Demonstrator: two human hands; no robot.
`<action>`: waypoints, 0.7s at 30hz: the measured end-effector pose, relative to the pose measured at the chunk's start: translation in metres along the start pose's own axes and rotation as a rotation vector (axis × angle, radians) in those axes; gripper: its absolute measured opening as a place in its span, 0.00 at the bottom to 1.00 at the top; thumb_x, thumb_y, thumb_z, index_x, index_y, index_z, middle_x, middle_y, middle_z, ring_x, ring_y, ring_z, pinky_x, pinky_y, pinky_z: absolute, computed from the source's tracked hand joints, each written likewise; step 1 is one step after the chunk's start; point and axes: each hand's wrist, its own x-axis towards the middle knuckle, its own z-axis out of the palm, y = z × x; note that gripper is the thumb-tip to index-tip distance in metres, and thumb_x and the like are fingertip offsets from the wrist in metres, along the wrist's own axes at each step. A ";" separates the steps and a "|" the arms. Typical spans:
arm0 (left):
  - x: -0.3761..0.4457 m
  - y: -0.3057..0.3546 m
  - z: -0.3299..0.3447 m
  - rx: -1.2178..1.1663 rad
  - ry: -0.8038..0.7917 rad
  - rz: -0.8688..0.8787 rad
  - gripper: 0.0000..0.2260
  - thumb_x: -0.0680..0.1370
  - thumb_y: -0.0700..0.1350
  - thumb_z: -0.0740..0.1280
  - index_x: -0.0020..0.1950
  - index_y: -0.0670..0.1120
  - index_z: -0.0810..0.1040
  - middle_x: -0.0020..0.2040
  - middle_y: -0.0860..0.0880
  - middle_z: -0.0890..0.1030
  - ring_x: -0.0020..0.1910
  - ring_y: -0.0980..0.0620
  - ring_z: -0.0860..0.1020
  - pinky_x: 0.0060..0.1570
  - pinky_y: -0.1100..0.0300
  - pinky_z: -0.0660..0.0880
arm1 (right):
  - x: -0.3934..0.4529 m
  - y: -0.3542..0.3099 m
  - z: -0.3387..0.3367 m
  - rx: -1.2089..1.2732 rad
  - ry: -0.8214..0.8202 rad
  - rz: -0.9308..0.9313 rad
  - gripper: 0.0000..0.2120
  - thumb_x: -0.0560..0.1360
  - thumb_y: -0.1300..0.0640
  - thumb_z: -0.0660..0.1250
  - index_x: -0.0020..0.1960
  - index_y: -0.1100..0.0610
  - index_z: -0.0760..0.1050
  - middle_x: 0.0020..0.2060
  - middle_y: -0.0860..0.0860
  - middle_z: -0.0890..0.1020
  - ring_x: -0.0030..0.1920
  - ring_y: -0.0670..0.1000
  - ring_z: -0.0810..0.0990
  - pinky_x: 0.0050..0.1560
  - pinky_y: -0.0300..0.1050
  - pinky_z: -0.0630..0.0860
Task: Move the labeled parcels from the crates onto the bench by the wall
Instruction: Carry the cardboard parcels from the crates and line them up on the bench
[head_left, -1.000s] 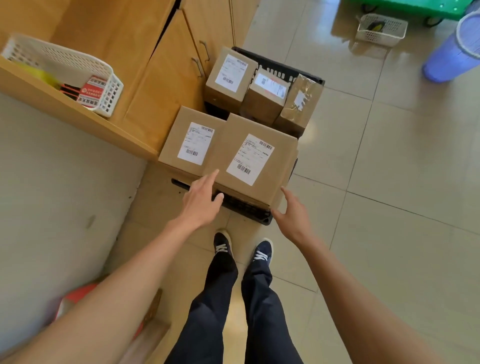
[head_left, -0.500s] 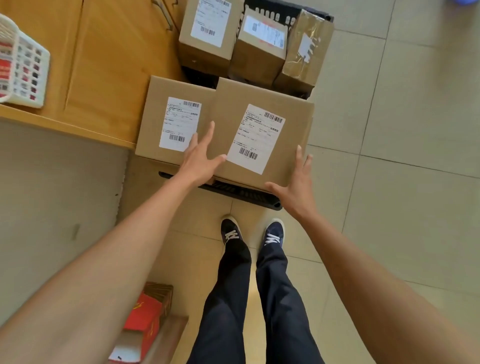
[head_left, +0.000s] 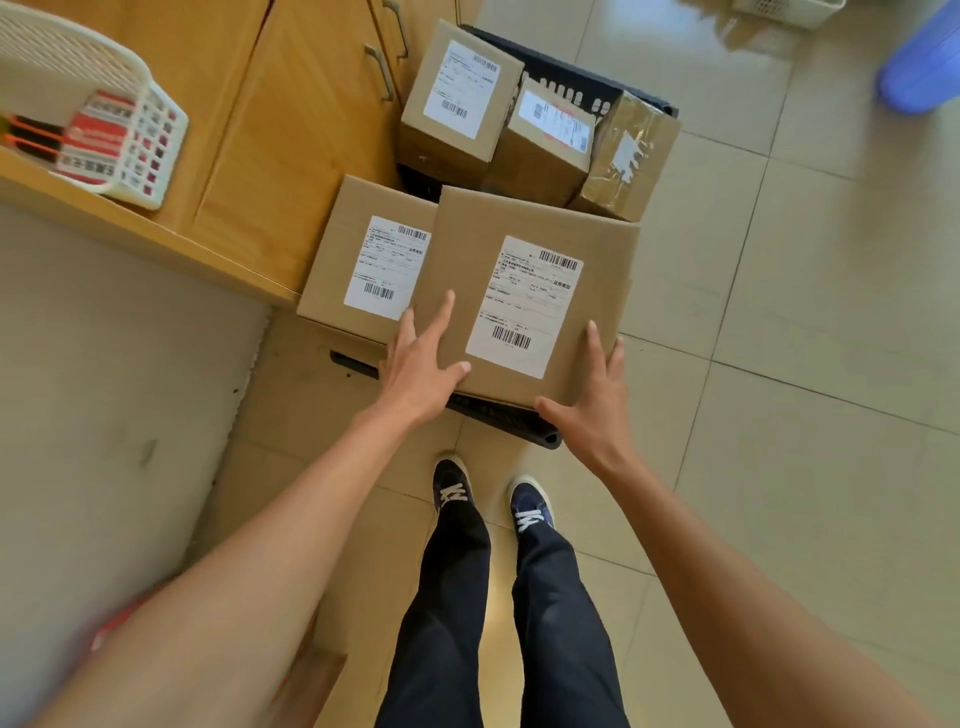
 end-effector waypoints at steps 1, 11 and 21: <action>-0.009 0.002 -0.003 -0.019 0.020 0.000 0.42 0.79 0.49 0.71 0.78 0.72 0.45 0.83 0.50 0.44 0.82 0.44 0.47 0.77 0.34 0.54 | -0.005 -0.005 -0.006 -0.003 0.008 -0.019 0.55 0.69 0.52 0.79 0.81 0.39 0.43 0.81 0.50 0.42 0.80 0.58 0.51 0.75 0.57 0.59; -0.128 0.020 -0.051 -0.225 0.282 -0.048 0.42 0.79 0.50 0.72 0.78 0.73 0.45 0.83 0.46 0.46 0.82 0.45 0.48 0.77 0.39 0.54 | -0.067 -0.085 -0.062 -0.088 -0.020 -0.290 0.57 0.67 0.49 0.81 0.81 0.39 0.44 0.80 0.45 0.43 0.79 0.58 0.51 0.75 0.67 0.61; -0.294 -0.061 -0.092 -0.364 0.632 -0.199 0.41 0.76 0.50 0.75 0.79 0.70 0.52 0.82 0.45 0.54 0.81 0.47 0.53 0.78 0.43 0.55 | -0.184 -0.161 -0.031 -0.156 -0.282 -0.570 0.53 0.69 0.45 0.79 0.80 0.37 0.46 0.80 0.40 0.41 0.78 0.52 0.49 0.76 0.63 0.59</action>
